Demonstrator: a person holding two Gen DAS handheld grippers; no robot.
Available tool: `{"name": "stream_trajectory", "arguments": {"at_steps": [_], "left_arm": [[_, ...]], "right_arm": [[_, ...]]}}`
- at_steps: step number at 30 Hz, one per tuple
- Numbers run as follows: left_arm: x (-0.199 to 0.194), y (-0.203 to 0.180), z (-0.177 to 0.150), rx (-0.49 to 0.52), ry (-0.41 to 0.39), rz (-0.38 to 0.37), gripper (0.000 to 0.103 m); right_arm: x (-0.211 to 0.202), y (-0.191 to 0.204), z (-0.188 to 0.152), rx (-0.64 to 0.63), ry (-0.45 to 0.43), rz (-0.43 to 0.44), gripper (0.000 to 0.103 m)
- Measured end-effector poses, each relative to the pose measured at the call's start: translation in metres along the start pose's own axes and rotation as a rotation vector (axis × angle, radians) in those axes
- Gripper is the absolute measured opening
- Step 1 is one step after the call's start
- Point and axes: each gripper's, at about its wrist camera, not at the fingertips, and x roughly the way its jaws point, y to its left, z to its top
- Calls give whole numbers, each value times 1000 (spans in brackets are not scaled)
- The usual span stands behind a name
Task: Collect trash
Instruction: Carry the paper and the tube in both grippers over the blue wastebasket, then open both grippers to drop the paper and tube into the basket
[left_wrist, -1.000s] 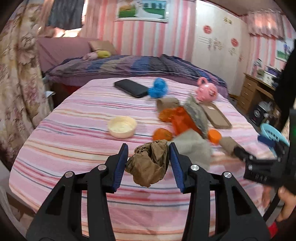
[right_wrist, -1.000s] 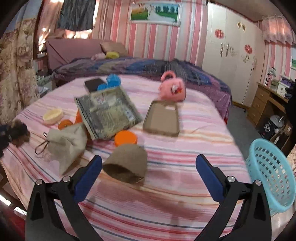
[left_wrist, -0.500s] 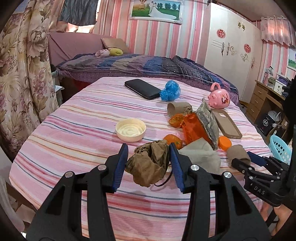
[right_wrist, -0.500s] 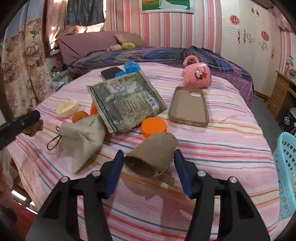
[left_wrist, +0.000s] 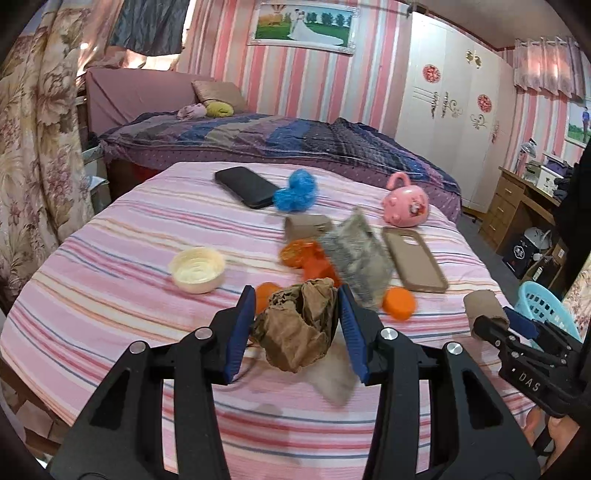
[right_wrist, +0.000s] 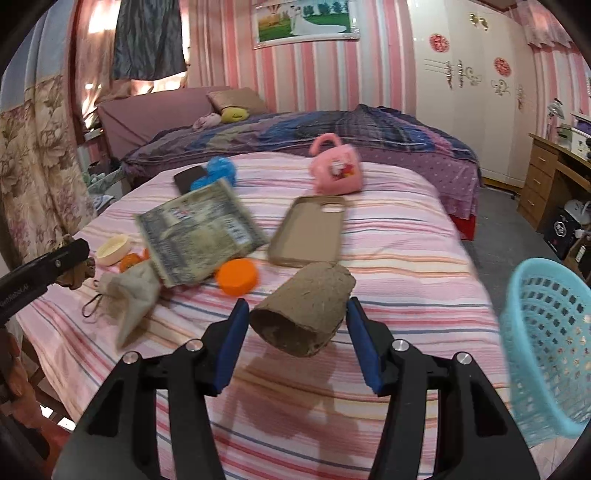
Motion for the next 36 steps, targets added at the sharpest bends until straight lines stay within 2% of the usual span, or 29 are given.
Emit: {"name": "stream_trajectory", "arguments": {"at_steps": [7,14,17,20,23,25,31,36], "left_arm": [[4,-45,-5,34,10,-46,44],[9,-96,-2,96,14,-74,44],[12,-120,-1,98,19,-116,44],[20,-153,-4,81,42,-184,44],[25,-192,-12,134,43,-221,44],[27,-217,-19,179,40,-239,44],[40,-280,-27,213,64,-333,45],[48,-329,-29,272,64,-385,45]], "right_arm": [[-32,-60,9,33,-68,-89,54],[-47,-138,1,97,-61,-191,54],[-56,-179,-7,113,-53,-255,54],[-64,-211,-14,154,-51,-284,54],[-69,-242,-22,184,-50,-318,54],[-68,-261,-25,207,-48,-310,54],[-58,-286,-29,200,-36,-314,54],[-63,-301,-33,245,-65,-322,54]]}}
